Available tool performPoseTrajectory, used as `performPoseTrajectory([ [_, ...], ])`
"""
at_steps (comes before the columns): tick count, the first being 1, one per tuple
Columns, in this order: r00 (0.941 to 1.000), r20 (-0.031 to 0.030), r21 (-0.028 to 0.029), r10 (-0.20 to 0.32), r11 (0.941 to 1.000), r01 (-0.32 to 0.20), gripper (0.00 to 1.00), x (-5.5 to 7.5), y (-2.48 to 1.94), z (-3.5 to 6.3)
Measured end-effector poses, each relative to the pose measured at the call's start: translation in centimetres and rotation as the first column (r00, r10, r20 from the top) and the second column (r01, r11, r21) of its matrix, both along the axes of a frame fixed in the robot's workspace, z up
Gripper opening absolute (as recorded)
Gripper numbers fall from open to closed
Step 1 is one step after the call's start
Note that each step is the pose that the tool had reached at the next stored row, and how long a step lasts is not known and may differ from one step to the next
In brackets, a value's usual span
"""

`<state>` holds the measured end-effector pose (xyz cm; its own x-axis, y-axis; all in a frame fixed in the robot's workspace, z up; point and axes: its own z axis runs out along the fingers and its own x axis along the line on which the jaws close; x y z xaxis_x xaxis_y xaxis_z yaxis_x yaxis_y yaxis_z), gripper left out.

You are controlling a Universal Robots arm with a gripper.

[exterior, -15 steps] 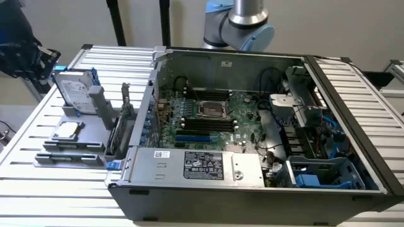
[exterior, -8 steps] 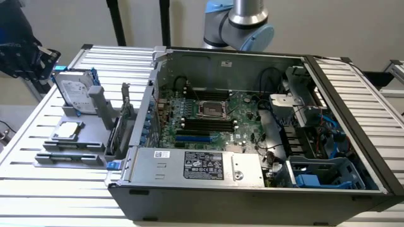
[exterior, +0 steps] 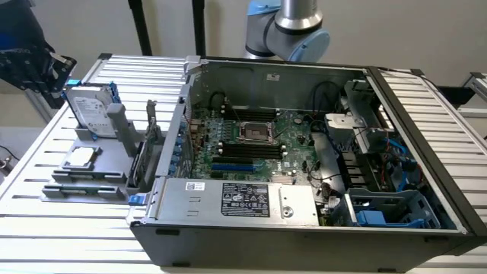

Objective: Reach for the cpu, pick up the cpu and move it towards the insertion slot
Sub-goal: 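Reach for the cpu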

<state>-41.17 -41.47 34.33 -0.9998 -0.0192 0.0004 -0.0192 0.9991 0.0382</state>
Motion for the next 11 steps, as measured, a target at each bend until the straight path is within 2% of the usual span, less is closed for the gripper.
performPoseTrajectory([
  [4, 1.0000, 0.0002, 0.0001, 0.000, 1.0000, 0.000, 0.11, -0.6, 1.12, -0.36],
  [11, 1.0000, -0.0003, 0.0000, 0.000, 1.0000, 0.000, 0.11, -2.3, 1.64, -0.82],
])
